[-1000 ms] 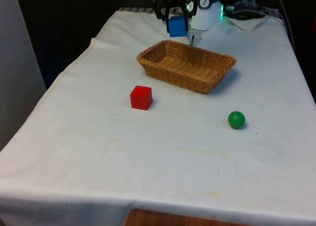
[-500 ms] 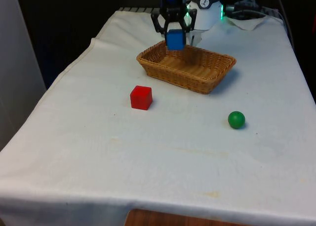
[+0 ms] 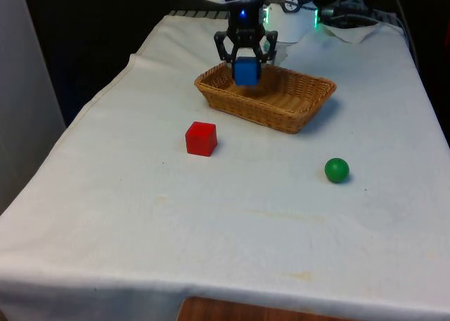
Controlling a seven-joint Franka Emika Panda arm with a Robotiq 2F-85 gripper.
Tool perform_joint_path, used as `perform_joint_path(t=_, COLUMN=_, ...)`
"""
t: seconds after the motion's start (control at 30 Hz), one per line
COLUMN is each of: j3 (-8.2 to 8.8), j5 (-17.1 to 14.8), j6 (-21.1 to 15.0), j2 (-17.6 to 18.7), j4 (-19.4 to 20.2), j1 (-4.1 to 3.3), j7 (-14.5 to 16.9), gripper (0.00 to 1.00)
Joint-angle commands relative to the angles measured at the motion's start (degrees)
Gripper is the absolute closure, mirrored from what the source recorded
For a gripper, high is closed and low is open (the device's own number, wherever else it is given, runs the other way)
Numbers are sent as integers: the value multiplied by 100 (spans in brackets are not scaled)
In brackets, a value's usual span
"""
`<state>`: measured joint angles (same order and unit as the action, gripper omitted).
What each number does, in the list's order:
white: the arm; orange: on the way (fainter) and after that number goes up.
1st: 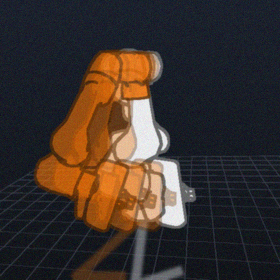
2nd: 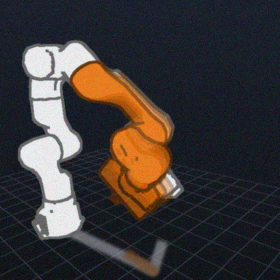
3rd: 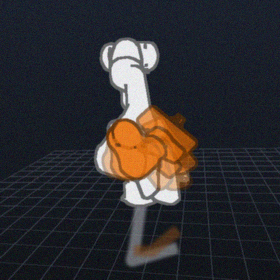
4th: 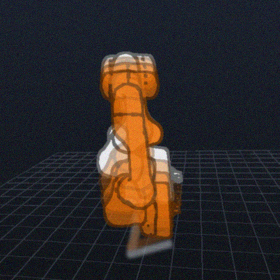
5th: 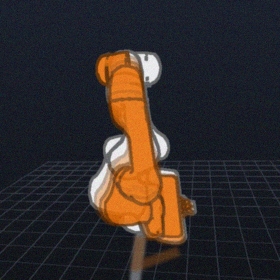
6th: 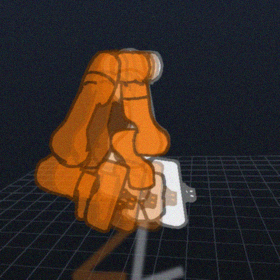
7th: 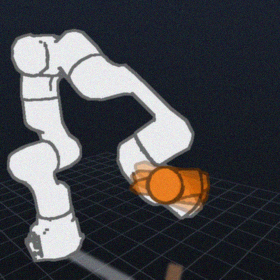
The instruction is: Place all non-red objects into the basket.
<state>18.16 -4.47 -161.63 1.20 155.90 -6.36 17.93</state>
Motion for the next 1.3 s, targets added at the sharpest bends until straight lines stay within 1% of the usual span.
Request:
perform_joint_path(t=0.0, j3=-40, j5=-143, j6=-109, j2=6, j4=29, j1=-23, j7=80, gripper=95)
perform_joint_path(t=0.1, j3=-57, j5=-149, j6=-258, j2=143, j4=40, j1=-17, j7=74, gripper=95)
perform_joint_path(t=0.13, j3=-74, j5=-155, j6=-361, j2=235, j4=46, j1=-11, j7=74, gripper=95)
perform_joint_path(t=0.17, j3=-17, j5=0, j6=-264, j2=252, j4=6, j1=-6, j7=-6, gripper=95)
perform_joint_path(t=0.2, j3=-80, j5=-155, j6=-401, j2=275, j4=46, j1=-6, j7=69, gripper=95)
perform_joint_path(t=0.4, j3=-115, j5=-115, j6=-619, j2=487, j4=46, j1=0, j7=17, gripper=95)
perform_joint_path(t=0.43, j3=-46, j5=0, j6=-561, j2=521, j4=11, j1=-6, j7=-29, gripper=95)
perform_joint_path(t=0.47, j3=-115, j5=-115, j6=-619, j2=487, j4=46, j1=0, j7=17, gripper=95)
perform_joint_path(t=0.53, j3=-109, j5=-97, j6=-630, j2=516, j4=40, j1=0, j7=6, gripper=93)
perform_joint_path(t=0.57, j3=-103, j5=-92, j6=-630, j2=521, j4=34, j1=0, j7=6, gripper=88)
perform_joint_path(t=0.6, j3=-103, j5=-86, j6=-630, j2=527, j4=34, j1=0, j7=6, gripper=79)
perform_joint_path(t=0.63, j3=-97, j5=-80, j6=-630, j2=533, j4=34, j1=0, j7=0, gripper=60)
perform_joint_path(t=0.77, j3=-97, j5=-74, j6=-630, j2=539, j4=29, j1=0, j7=0, gripper=22)
perform_joint_path(t=0.8, j3=-52, j5=0, j6=-607, j2=561, j4=11, j1=-11, j7=-34, gripper=12)
perform_joint_path(t=0.83, j3=-92, j5=-74, j6=-630, j2=539, j4=29, j1=0, j7=-6, gripper=12)
perform_joint_path(t=0.87, j3=-92, j5=-74, j6=-630, j2=544, j4=29, j1=0, j7=-6, gripper=3)
perform_joint_path(t=0.9, j3=-92, j5=-69, j6=-630, j2=544, j4=29, j1=0, j7=-6, gripper=0)
perform_joint_path(t=1.07, j3=-92, j5=-69, j6=-630, j2=544, j4=29, j1=0, j7=-6, gripper=0)
perform_joint_path(t=1.13, j3=-52, j5=0, j6=-607, j2=561, j4=6, j1=-11, j7=-34, gripper=0)
perform_joint_path(t=1.27, j3=0, j5=92, j6=-430, j2=315, j4=6, j1=-6, j7=0, gripper=0)
